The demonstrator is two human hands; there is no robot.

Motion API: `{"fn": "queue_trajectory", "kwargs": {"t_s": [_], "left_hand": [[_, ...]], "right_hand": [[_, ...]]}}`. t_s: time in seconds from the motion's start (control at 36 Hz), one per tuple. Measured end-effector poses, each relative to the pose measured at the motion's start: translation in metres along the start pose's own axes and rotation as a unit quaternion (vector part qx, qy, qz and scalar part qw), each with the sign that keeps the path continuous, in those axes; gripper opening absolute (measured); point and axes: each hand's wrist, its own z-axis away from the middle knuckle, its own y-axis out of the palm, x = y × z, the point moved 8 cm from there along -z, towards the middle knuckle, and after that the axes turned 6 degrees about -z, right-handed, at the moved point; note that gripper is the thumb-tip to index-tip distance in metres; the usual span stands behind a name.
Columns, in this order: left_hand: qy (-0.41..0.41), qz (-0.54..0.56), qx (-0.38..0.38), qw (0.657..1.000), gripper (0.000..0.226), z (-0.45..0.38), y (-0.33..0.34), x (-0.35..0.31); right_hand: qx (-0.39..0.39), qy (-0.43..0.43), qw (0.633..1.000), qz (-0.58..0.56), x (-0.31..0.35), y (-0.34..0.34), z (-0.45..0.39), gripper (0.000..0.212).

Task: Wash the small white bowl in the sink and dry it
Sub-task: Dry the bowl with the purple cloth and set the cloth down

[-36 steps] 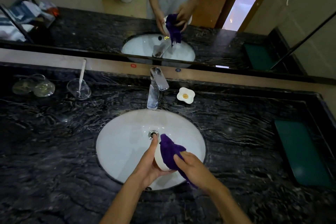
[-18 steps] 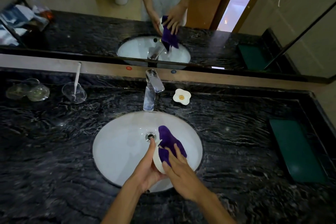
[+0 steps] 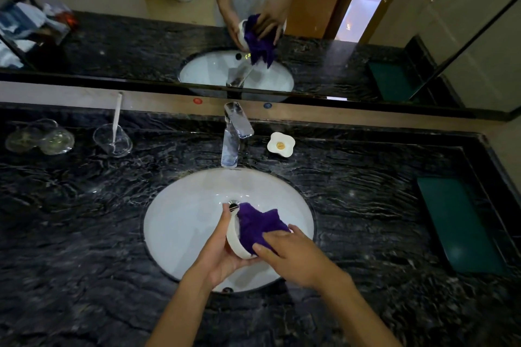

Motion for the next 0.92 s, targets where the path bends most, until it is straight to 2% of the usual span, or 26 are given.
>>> {"fn": "queue_trajectory", "kwargs": {"t_s": [0.06,0.11,0.19,0.28,0.33,0.39,0.44,0.5,0.58,0.67,0.72,0.78,0.83,0.92], "left_hand": [[0.008,0.014,0.001,1.000,0.082,0.003,0.003,-0.001],[0.015,0.018,0.011,1.000,0.082,0.004,0.007,0.001],[0.023,0.019,0.018,0.999,0.081,0.005,0.014,0.002],[0.023,0.030,0.033,0.999,0.083,0.005,0.022,0.005],[0.026,0.029,0.033,0.999,0.084,0.004,0.021,0.005],[0.028,0.022,0.031,0.999,0.084,0.003,0.019,0.006],[0.036,0.007,0.017,0.999,0.083,0.005,0.016,0.004],[0.040,-0.004,0.004,0.999,0.079,0.007,0.015,0.002],[0.044,-0.006,-0.015,0.999,0.077,0.008,0.010,-0.004],[0.042,-0.008,-0.010,0.999,0.076,0.009,0.008,-0.009],[0.033,-0.013,-0.013,0.999,0.068,0.011,0.007,-0.009],[0.026,-0.008,-0.021,0.999,0.058,0.013,0.006,-0.008],[0.022,0.012,-0.013,1.000,0.056,0.014,0.005,-0.008],[0.030,0.038,0.015,0.999,0.061,0.017,0.007,-0.012]], "right_hand": [[0.006,0.023,0.999,0.038,-0.003,0.003,0.001,0.045],[0.002,0.037,0.999,0.021,-0.006,0.008,-0.001,0.047],[-0.024,0.037,0.995,-0.095,-0.003,0.010,-0.006,0.047],[-0.034,0.052,0.969,-0.240,0.005,0.012,-0.009,0.046],[-0.047,0.081,0.950,-0.297,0.002,0.018,-0.012,0.047],[-0.054,0.108,0.921,-0.370,-0.005,0.023,-0.012,0.054],[-0.044,0.109,0.863,-0.491,-0.013,0.032,-0.011,0.059],[-0.029,0.097,0.826,-0.554,-0.014,0.032,-0.007,0.050],[-0.039,0.093,0.821,-0.561,-0.016,0.020,-0.002,0.044],[-0.016,0.117,0.837,-0.534,-0.018,0.011,-0.001,0.044],[-0.004,0.135,0.843,-0.520,-0.024,0.007,-0.001,0.047],[-0.018,0.142,0.833,-0.534,-0.030,0.001,-0.002,0.051],[-0.053,0.153,0.798,-0.581,-0.039,-0.005,-0.003,0.051],[-0.129,0.158,0.719,-0.664,-0.051,-0.019,0.002,0.051]]}}
